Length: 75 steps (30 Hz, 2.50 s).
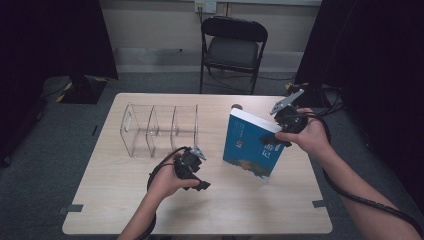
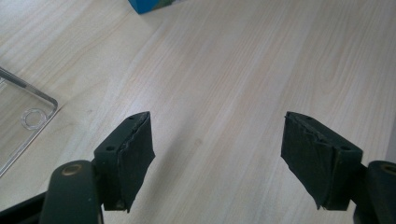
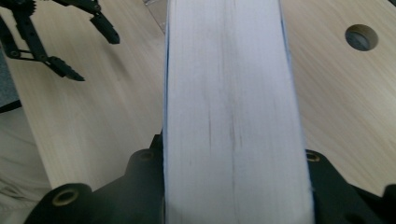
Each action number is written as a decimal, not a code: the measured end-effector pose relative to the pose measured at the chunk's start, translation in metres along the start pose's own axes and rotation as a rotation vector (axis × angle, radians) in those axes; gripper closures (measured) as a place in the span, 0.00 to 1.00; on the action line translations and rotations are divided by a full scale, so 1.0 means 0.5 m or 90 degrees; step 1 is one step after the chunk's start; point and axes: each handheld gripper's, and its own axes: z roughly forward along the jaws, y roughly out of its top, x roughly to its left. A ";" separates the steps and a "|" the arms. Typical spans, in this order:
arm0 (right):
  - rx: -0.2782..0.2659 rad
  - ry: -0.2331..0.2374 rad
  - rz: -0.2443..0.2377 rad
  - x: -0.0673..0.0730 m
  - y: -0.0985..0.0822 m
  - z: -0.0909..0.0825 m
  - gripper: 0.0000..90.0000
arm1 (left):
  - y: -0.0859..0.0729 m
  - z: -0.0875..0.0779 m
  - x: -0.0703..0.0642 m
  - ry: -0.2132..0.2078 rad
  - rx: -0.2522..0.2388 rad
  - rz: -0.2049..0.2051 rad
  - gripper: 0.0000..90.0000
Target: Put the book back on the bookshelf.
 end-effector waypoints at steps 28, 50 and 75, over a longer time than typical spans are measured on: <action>-0.027 0.066 -0.123 0.107 -0.029 -0.007 0.67 | 0.006 -0.012 -0.002 -0.003 -0.021 -0.013 0.26; -0.025 0.060 -0.118 0.109 -0.030 -0.007 0.66 | 0.061 -0.048 -0.005 -0.060 -0.023 0.010 0.21; -0.016 0.064 -0.116 0.109 -0.028 -0.007 0.64 | 0.162 -0.099 -0.018 -0.050 -0.012 0.069 0.23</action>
